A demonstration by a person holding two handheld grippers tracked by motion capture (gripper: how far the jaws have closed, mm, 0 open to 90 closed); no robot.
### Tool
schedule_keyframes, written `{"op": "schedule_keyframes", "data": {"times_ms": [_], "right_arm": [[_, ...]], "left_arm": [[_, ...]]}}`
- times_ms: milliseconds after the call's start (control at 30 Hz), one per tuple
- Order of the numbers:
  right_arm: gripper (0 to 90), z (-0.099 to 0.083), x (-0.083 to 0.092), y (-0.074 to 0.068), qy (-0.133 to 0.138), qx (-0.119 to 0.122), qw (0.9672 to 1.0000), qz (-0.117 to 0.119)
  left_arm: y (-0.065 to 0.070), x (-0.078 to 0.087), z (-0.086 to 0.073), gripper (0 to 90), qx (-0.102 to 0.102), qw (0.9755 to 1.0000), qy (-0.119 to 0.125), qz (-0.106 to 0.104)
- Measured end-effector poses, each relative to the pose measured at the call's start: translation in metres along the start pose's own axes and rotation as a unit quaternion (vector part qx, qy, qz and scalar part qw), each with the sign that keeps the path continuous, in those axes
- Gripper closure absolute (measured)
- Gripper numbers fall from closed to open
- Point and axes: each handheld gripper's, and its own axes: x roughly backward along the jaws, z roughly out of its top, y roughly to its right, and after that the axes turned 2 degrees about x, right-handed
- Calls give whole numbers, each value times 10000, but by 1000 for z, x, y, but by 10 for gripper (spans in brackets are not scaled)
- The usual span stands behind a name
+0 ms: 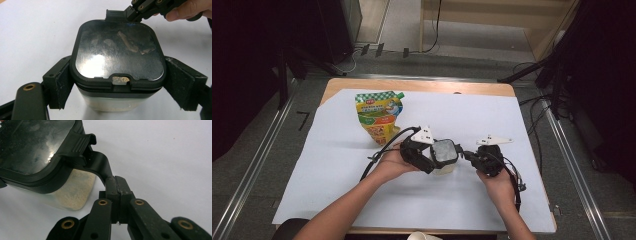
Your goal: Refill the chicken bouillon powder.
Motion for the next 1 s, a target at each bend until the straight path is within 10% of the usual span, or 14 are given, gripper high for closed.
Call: {"op": "schedule_keyframes", "data": {"times_ms": [700, 800, 867, 1000], "right_arm": [[900, 0, 0, -1, -7, -31, 10000, -45], [900, 0, 0, -1, 10, -13, 10000, -6], [900, 0, 0, -3, 8, 31, 10000, -39], [900, 0, 0, -5, 30, 45, 10000, 31]], "left_arm": [[2, 3, 13, 184, -30, 9999, 127, 22], [3, 8, 17, 197, 71, 9990, 306, -303], [4, 12, 21, 501, 302, 9973, 493, -453], [12, 10, 28, 549, 83, 9992, 164, -362]]}}
